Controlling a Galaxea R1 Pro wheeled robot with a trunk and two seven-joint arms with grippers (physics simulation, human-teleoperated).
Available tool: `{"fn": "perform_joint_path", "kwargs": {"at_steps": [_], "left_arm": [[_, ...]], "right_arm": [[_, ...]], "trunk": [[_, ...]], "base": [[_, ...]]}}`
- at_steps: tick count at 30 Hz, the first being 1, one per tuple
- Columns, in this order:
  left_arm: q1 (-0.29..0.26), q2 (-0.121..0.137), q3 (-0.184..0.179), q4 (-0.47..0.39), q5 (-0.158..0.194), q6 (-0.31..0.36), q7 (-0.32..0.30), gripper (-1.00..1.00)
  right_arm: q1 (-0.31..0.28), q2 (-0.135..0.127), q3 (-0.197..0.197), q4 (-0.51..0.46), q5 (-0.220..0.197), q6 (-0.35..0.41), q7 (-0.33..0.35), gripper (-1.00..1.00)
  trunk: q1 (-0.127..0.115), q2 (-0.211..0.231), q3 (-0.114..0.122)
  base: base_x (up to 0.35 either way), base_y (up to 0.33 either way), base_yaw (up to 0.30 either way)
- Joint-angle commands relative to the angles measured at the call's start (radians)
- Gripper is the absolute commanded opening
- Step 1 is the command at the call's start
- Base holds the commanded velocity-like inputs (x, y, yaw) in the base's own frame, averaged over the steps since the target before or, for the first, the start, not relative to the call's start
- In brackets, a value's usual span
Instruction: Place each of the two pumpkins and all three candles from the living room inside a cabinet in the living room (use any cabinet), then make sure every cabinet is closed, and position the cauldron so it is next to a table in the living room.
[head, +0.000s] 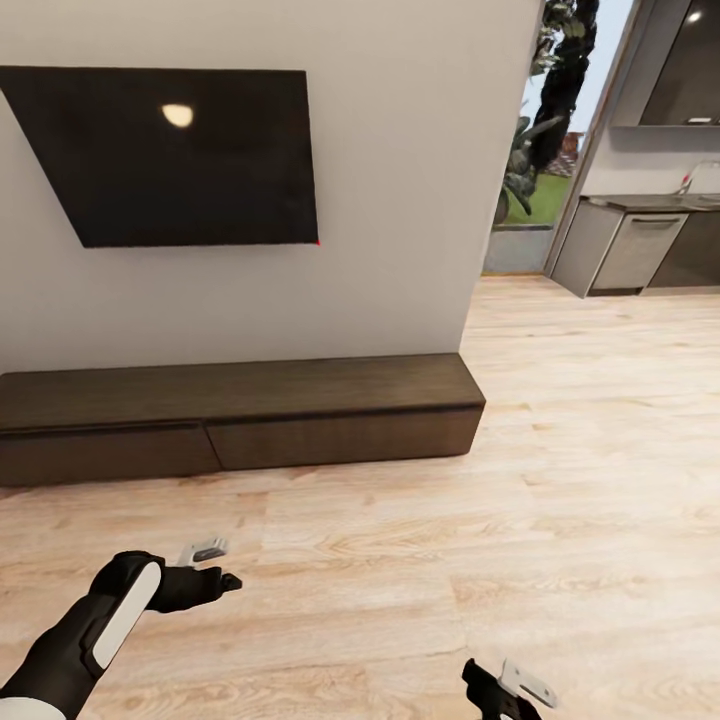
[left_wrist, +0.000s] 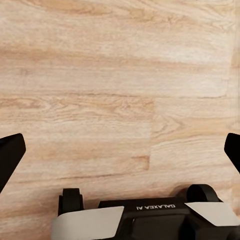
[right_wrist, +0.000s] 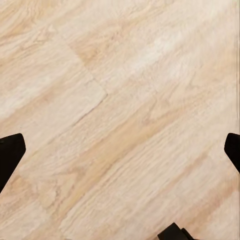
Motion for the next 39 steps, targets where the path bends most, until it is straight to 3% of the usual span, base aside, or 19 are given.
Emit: {"fn": "perform_joint_path", "kwargs": {"at_steps": [1,6,11,15,18,20,24,26,29,39], "left_arm": [[-0.001,0.001,0.0,-0.008,0.0,0.003,-0.008,1.0],[0.0,0.001,-0.001,-0.012,0.003,0.006,-0.009,1.0],[0.0,0.001,-0.001,-0.012,0.004,0.006,-0.01,1.0],[0.0,0.001,0.001,-0.013,0.004,0.007,-0.012,1.0],[0.0,0.002,0.004,-0.013,0.004,0.007,-0.013,1.0],[0.0,0.004,0.005,-0.013,0.004,0.007,-0.013,1.0],[0.0,0.004,0.005,-0.015,0.005,0.008,-0.014,1.0],[0.0,0.002,0.003,-0.018,0.005,0.009,-0.014,1.0],[0.001,0.001,0.001,-0.017,0.005,0.009,-0.014,1.0],[0.001,0.001,-0.002,-0.016,0.005,0.008,-0.013,1.0]], "right_arm": [[-0.001,-0.002,0.008,0.006,-0.01,-0.027,-0.005,1.0],[-0.001,-0.001,0.004,-0.011,-0.048,-0.063,0.04,1.0],[-0.001,0.0,0.001,-0.015,-0.151,-0.062,0.183,1.0],[-0.001,0.0,0.003,-0.018,-0.236,-0.061,0.237,1.0],[-0.001,0.0,0.002,-0.039,-0.262,-0.062,0.277,1.0],[-0.001,-0.001,0.0,-0.075,-0.271,-0.061,0.336,1.0],[-0.001,-0.004,-0.047,-0.117,-0.349,-0.059,0.484,1.0],[-0.001,-0.005,-0.068,-0.116,-0.394,-0.068,0.6,1.0],[-0.001,-0.025,-0.075,-0.113,-0.409,-0.071,0.662,1.0],[-0.001,-0.037,-0.075,-0.11,-0.413,-0.067,0.681,1.0]], "trunk": [[0.004,-0.008,-0.004],[0.023,-0.043,-0.02],[0.042,-0.078,-0.035],[0.058,-0.106,-0.048],[0.069,-0.127,-0.057],[0.077,-0.141,-0.064],[0.092,-0.169,-0.076],[0.1,-0.183,-0.082],[0.111,-0.204,-0.092],[0.15,-0.274,-0.123]], "base": [[0.0,0.0,0.0],[0.0,0.0,0.0],[0.0,0.0,0.0],[0.0,0.0,0.0],[0.0,0.0,0.0],[0.0,0.0,0.0],[0.0,0.0,0.0],[0.0,0.0,0.0],[0.0,0.0,0.0],[0.0,0.0,0.0]]}}
